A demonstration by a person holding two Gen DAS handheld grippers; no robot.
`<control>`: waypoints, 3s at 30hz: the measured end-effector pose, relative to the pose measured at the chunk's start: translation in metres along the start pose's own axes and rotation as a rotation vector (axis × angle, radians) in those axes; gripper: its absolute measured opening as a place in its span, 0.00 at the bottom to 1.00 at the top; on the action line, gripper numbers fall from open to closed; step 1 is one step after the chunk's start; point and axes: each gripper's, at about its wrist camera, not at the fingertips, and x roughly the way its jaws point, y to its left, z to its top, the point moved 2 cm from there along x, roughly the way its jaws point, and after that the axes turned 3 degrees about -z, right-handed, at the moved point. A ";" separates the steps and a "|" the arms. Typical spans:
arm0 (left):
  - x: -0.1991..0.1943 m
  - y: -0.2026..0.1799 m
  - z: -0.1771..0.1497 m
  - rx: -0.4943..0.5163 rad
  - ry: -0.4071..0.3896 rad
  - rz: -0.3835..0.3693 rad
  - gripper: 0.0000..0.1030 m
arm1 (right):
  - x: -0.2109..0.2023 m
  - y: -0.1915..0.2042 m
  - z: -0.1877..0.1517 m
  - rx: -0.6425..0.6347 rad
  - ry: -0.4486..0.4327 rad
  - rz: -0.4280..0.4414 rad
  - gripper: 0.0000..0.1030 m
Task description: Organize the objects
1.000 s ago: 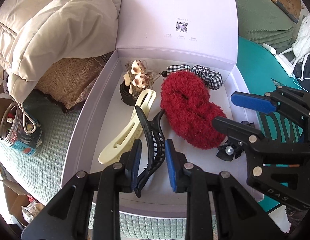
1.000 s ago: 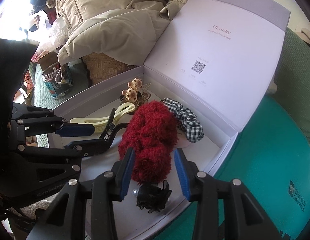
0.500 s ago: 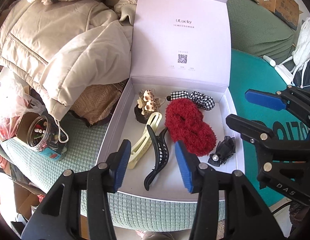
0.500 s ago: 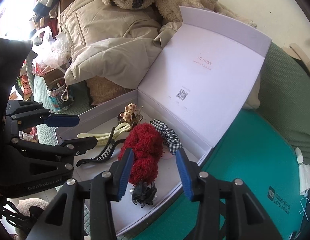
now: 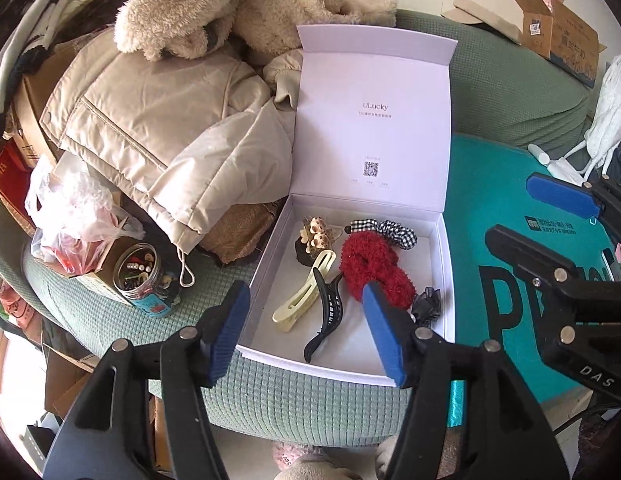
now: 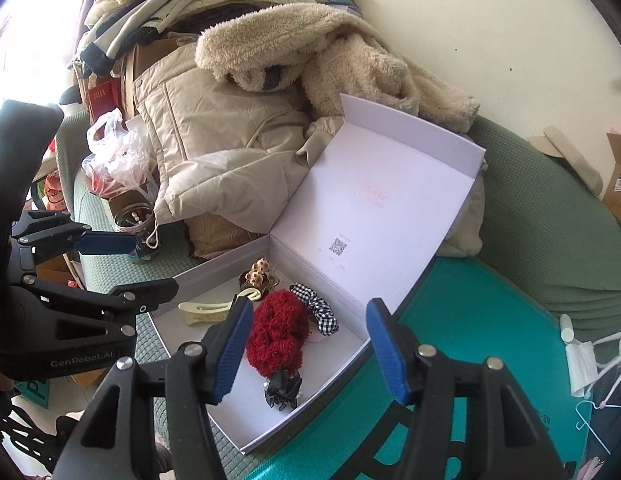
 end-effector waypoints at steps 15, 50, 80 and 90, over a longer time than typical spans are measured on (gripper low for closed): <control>-0.101 -0.014 -0.028 -0.036 -0.079 0.061 0.66 | -0.085 0.003 -0.010 0.045 -0.084 -0.018 0.72; -0.140 -0.047 -0.108 -0.112 0.008 0.034 0.76 | -0.126 0.007 -0.087 0.112 0.027 -0.003 0.76; -0.145 -0.036 -0.113 -0.145 0.024 0.025 0.84 | -0.129 0.015 -0.087 0.082 0.028 0.013 0.76; -0.148 -0.032 -0.115 -0.142 0.016 0.031 0.94 | -0.126 0.018 -0.088 0.068 0.033 0.019 0.76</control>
